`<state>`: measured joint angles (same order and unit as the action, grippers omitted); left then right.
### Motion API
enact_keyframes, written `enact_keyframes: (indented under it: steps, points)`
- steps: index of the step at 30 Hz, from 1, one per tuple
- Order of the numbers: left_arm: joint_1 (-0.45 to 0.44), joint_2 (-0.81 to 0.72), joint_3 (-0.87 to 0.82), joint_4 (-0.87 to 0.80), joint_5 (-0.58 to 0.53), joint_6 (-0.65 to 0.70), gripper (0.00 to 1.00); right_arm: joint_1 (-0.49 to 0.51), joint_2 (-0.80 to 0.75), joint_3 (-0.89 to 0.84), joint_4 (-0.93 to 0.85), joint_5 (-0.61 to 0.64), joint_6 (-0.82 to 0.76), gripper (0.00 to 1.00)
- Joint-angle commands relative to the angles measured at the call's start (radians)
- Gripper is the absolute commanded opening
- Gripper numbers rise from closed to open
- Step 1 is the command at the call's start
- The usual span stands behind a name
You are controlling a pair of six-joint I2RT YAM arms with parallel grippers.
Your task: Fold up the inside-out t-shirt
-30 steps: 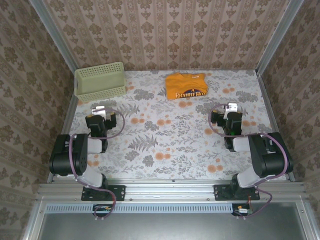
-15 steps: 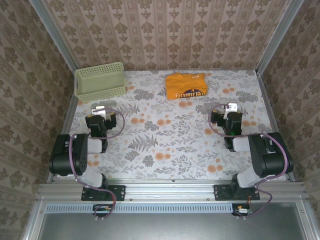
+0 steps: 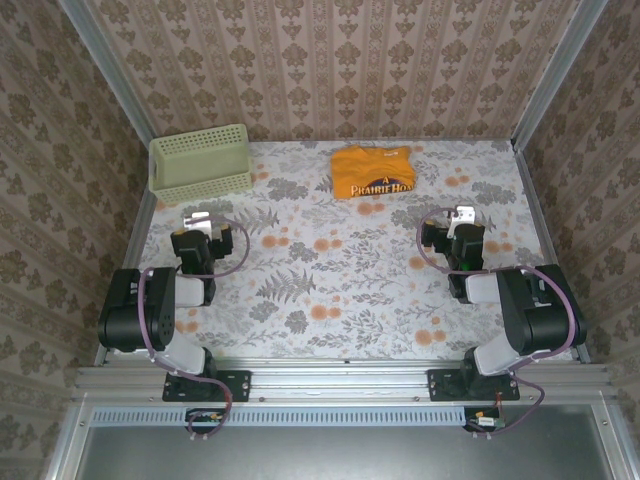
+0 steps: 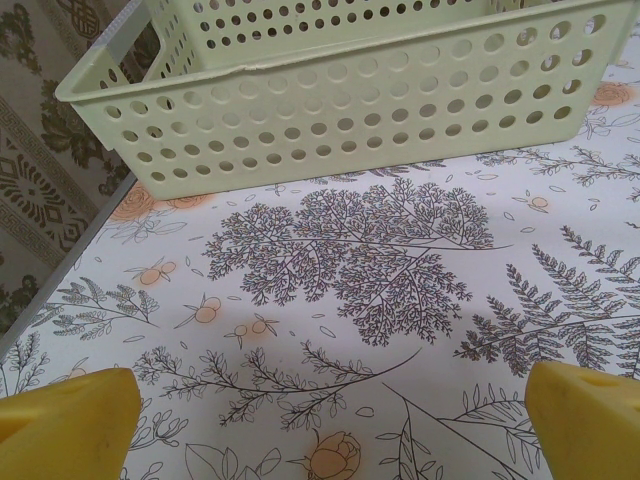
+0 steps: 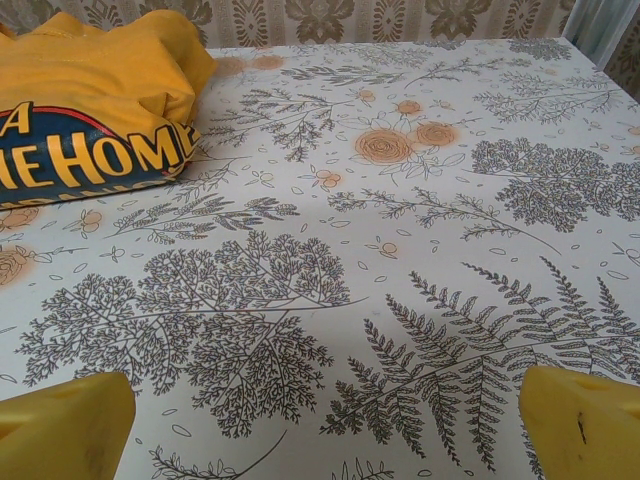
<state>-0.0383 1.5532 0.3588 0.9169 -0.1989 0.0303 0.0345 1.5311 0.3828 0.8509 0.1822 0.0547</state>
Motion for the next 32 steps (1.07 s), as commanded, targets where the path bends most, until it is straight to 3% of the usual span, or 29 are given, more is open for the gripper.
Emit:
enact_keyframes:
  steps: [1, 32]
  points:
    - [-0.003, -0.011, 0.017, 0.005, -0.010, -0.014, 1.00, 0.003, 0.002, 0.012, 0.034, -0.011, -0.006, 1.00]
    - [-0.004, -0.010, 0.017, 0.005, -0.013, -0.016, 1.00, 0.002, 0.002, 0.011, 0.036, -0.017, -0.007, 1.00]
